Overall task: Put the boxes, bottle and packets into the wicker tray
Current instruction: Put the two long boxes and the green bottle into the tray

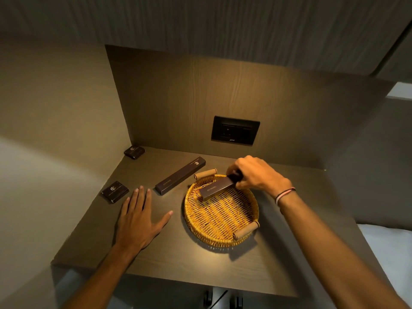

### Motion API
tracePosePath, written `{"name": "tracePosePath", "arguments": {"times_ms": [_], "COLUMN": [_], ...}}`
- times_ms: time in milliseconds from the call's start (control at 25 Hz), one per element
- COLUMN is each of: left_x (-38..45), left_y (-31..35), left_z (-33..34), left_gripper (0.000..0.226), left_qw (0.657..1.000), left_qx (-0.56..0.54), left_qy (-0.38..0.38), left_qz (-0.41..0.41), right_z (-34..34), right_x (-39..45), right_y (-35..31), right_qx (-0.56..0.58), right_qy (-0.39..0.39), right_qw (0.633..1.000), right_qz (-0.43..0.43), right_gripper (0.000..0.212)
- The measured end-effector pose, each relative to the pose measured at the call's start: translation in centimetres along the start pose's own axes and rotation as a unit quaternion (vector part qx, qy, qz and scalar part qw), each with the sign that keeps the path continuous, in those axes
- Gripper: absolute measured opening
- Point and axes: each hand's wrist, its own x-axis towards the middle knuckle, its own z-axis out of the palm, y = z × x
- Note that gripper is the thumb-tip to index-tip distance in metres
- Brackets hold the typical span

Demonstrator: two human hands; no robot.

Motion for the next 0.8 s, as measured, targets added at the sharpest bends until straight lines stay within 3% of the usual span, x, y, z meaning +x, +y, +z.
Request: {"name": "tracePosePath", "arguments": {"times_ms": [280, 400, 600, 800], "left_x": [0.6, 0.7, 1.8, 1.8], "left_y": [-0.2, -0.3, -1.1, -0.3], "left_z": [0.6, 0.8, 0.0, -0.3], "left_gripper": [0.110, 0.110, 0.110, 0.111], "left_qw": [1.000, 1.000, 1.000, 1.000], "left_qx": [0.001, 0.003, 0.008, 0.000], "left_qy": [0.002, -0.002, 0.001, -0.007], "left_qz": [-0.002, -0.005, -0.002, 0.000], "right_z": [2.1, 1.8, -0.1, 0.0], "right_x": [2.7, 3.2, 6.9, 12.0], "right_y": [-0.3, 0.6, 0.5, -2.7], "right_qx": [0.045, 0.128, 0.155, 0.077], "right_qy": [-0.022, -0.031, 0.075, -0.044], "right_qw": [0.998, 0.991, 0.985, 0.995], "right_qz": [-0.046, -0.028, -0.029, -0.038], "right_gripper": [0.043, 0.044, 0.041, 0.059]}}
